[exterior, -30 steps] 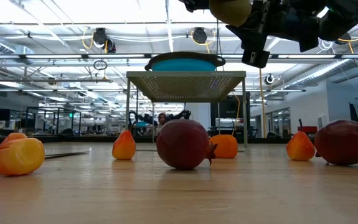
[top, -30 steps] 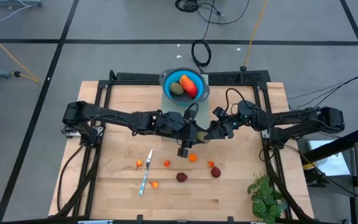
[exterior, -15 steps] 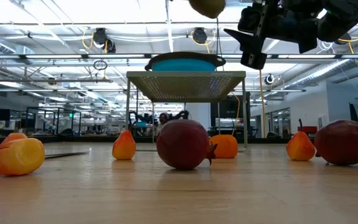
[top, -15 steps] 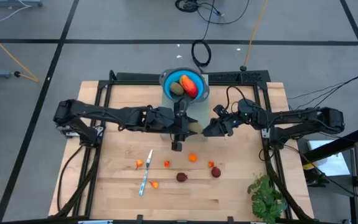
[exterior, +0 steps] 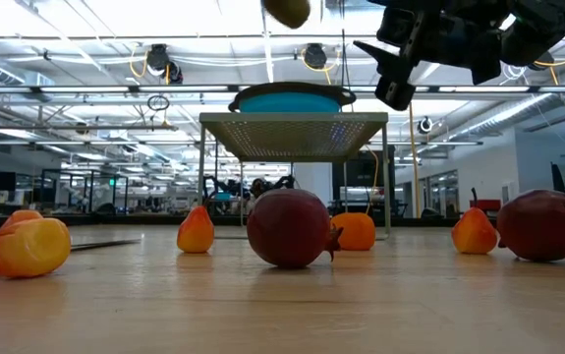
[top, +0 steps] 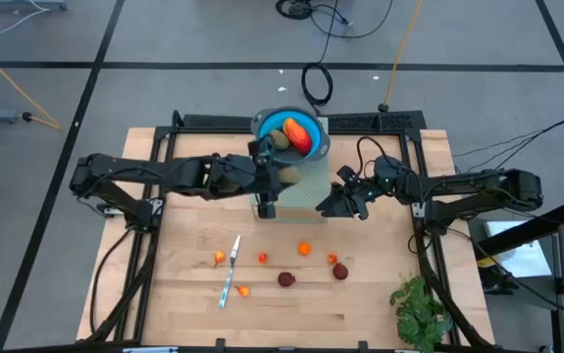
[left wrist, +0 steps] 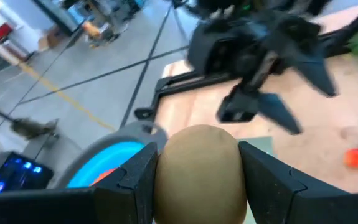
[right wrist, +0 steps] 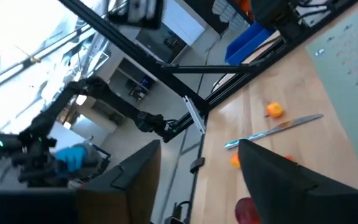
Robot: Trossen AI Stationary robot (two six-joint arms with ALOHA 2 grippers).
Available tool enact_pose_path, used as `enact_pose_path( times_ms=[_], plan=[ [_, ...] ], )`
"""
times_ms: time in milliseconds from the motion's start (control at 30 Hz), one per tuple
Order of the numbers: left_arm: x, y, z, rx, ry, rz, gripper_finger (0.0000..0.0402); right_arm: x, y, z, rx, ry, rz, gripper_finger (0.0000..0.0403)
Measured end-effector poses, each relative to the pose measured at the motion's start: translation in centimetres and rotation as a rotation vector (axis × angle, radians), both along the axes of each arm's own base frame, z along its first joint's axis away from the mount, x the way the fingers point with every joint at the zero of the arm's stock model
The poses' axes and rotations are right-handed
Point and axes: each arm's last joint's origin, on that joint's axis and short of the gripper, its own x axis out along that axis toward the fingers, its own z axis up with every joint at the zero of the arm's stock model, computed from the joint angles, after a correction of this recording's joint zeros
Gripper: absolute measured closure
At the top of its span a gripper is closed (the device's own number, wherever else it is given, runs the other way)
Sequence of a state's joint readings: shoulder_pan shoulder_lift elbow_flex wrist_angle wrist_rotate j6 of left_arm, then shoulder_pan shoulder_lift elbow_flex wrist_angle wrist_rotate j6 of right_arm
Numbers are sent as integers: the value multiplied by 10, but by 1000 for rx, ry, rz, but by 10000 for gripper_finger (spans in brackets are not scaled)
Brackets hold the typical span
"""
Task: Pick & Place Fruit
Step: Put the kiwi into the blue strainer bowl on the shelf
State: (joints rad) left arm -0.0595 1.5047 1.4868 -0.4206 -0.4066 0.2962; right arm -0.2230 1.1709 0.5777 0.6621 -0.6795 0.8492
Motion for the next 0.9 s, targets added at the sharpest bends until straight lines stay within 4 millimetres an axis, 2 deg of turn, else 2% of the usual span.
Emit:
enact_pose_path(
  times_ms=[400,700,900],
  plan=[
    [-18,39,14,-132,-87,194,215,0,0,-2,-121,-45,0,316],
    [-31,62,23,-354,-241,366,215,0,0,-2,-188,-72,2,394],
    [-37,75,27,-534,-366,482,215,0,0,-2,-210,-78,-19,398]
  ],
)
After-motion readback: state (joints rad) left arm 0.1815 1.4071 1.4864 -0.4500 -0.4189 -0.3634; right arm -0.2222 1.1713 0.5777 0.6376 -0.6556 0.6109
